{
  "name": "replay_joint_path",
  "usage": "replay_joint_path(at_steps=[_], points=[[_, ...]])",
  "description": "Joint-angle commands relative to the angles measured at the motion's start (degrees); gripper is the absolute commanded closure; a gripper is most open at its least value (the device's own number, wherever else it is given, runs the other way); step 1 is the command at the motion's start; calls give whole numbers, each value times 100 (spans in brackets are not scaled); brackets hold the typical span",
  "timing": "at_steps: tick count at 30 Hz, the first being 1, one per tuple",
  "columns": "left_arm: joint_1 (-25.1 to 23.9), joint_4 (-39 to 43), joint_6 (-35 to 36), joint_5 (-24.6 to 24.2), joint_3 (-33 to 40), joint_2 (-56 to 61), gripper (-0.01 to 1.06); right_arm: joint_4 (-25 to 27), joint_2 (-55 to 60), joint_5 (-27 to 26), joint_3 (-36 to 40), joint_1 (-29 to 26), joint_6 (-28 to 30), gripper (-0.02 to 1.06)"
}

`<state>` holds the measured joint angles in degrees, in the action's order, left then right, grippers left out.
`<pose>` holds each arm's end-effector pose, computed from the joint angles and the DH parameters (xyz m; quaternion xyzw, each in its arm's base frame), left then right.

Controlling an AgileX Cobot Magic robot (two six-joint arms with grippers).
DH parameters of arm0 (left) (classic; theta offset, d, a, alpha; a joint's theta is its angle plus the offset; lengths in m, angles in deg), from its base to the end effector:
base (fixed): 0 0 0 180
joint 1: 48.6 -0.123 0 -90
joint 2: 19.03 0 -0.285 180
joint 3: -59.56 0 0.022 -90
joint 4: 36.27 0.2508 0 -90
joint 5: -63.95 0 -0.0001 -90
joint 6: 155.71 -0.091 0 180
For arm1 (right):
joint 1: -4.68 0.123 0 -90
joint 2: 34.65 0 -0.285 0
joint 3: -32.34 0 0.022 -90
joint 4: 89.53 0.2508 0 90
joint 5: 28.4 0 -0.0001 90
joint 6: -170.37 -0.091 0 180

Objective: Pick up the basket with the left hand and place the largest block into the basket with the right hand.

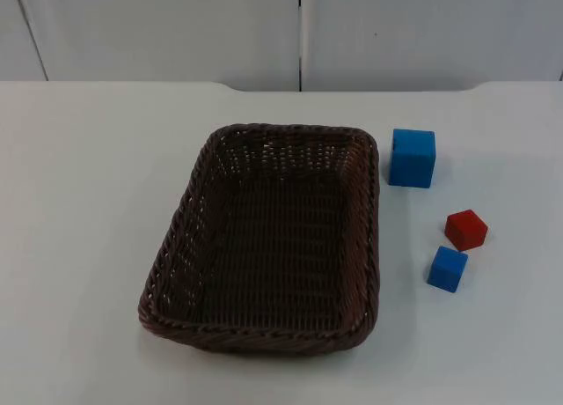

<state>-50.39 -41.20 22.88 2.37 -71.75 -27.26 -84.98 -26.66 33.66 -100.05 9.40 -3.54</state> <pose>-0.0039 -0.0070 0.2759 -0.0011 0.8586 -0.0287 0.5118 -0.0078 0.0058 0.2803 -0.0828 0.8509 0.0334 0.5176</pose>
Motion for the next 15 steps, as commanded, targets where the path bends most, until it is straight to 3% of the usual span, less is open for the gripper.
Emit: replay_joint_path(at_steps=[1,15], points=[[-8,-103,19,32,25,-71,0,7,-21,-19,0,-45,11,-1],[-8,-321,-46,497,-446,-940,5,7,-21,-19,0,-45,11,-1]])
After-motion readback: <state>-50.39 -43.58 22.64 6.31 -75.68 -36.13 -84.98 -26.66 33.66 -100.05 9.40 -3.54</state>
